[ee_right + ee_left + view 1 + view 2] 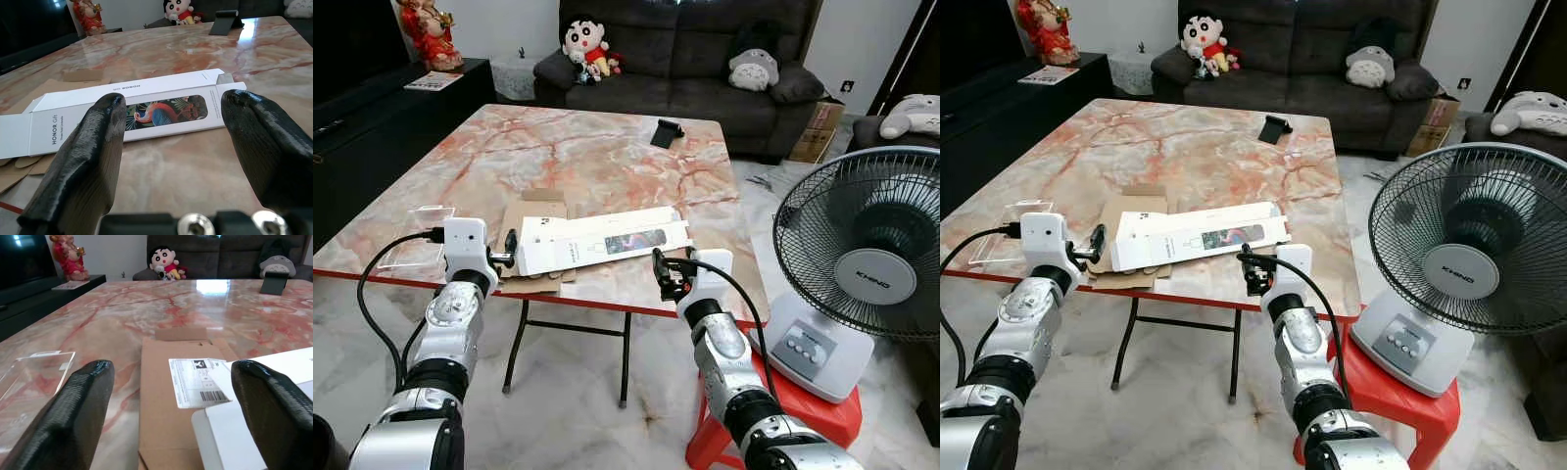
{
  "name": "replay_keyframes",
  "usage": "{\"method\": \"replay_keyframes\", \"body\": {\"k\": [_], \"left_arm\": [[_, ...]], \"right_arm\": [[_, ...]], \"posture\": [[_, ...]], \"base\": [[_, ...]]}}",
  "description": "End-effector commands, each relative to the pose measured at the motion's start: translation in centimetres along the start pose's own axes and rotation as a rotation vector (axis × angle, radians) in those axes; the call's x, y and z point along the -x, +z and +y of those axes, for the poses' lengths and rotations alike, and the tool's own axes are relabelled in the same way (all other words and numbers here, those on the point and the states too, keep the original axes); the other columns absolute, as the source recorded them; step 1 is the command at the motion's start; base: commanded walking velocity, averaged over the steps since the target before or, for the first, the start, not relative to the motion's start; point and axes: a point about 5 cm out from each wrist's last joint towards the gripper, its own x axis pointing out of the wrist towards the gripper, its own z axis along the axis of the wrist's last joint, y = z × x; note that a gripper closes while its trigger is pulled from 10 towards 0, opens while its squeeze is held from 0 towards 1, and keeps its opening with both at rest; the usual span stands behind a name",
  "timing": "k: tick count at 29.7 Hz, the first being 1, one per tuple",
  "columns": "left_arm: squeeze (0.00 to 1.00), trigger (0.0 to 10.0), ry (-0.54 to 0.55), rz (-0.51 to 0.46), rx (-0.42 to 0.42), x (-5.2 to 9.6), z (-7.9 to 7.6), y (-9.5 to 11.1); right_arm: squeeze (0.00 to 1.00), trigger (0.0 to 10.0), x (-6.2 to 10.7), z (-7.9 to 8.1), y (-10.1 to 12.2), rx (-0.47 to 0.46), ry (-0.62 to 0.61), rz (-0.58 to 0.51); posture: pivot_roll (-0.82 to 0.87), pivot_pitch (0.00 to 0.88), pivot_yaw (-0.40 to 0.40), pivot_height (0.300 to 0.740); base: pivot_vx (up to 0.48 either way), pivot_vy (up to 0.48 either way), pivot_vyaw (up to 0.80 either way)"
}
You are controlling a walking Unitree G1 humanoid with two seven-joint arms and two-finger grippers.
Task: Picking trash to rubbish bin
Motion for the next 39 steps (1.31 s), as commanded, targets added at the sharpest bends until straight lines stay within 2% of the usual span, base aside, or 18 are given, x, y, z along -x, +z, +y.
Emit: {"method": "replay_keyframes", "body": {"k": [1, 2, 3, 4, 14, 23, 29, 32, 39], "left_arm": [[1.00, 10.0, -0.016, 0.000, 0.005, -0.3, -0.4, 0.3], [0.32, 10.0, -0.027, 0.002, 0.010, -0.4, -0.5, 0.3], [0.32, 10.0, -0.027, 0.002, 0.010, -0.4, -0.5, 0.3], [0.00, 10.0, -0.038, 0.009, 0.010, -0.4, -0.6, 0.2], [0.00, 10.0, -0.054, 0.064, 0.002, -0.8, -0.2, -0.1], [0.00, 10.0, -0.087, 0.127, 0.031, -0.9, -0.9, -0.8], [0.00, 10.0, -0.121, 0.197, 0.057, -0.6, -1.5, -1.8], [0.00, 10.0, -0.173, 0.257, 0.113, -0.1, -2.2, -3.0], [0.00, 10.0, -0.187, 0.277, 0.156, 0.2, -2.5, -3.6]], "right_arm": [[0.00, 10.0, 0.0, -0.2, 0.0, 0.001, -0.004, 0.001], [0.00, 10.0, 0.0, -0.2, 0.0, 0.001, -0.003, 0.002], [0.00, 10.0, 0.0, -0.2, 0.0, 0.001, -0.003, 0.002], [0.00, 10.0, 0.0, -0.2, 0.0, 0.001, -0.002, 0.003], [0.00, 10.0, 0.1, -0.1, -0.1, -0.001, 0.000, 0.003], [0.00, 10.0, 0.1, -0.1, -0.1, 0.001, 0.000, 0.003], [0.00, 10.0, 0.1, -0.1, 0.0, 0.002, 0.000, 0.002], [0.00, 10.0, 0.0, -0.1, 0.0, 0.002, 0.001, 0.002], [0.00, 10.0, 0.1, -0.1, 0.0, 0.003, 0.001, 0.002]], "posture": [[-0.02, 0.000, -0.048, 0.740], [-0.03, 0.001, -0.049, 0.740], [-0.03, 0.001, -0.049, 0.740], [-0.03, 0.001, -0.049, 0.740], [-0.03, 0.003, -0.047, 0.740], [-0.03, 0.004, -0.047, 0.740], [-0.03, 0.005, -0.050, 0.740], [-0.03, 0.005, -0.050, 0.740], [-0.03, 0.005, -0.050, 0.740]], "base": [[0.000, 0.000, 0.00], [0.000, 0.000, 0.00], [0.000, 0.000, 0.00], [0.000, 0.000, 0.00], [0.000, 0.000, 0.00], [0.000, 0.000, 0.00], [0.000, 0.000, 0.00], [0.000, 0.000, 0.00], [0.000, 0.000, 0.00]]}}
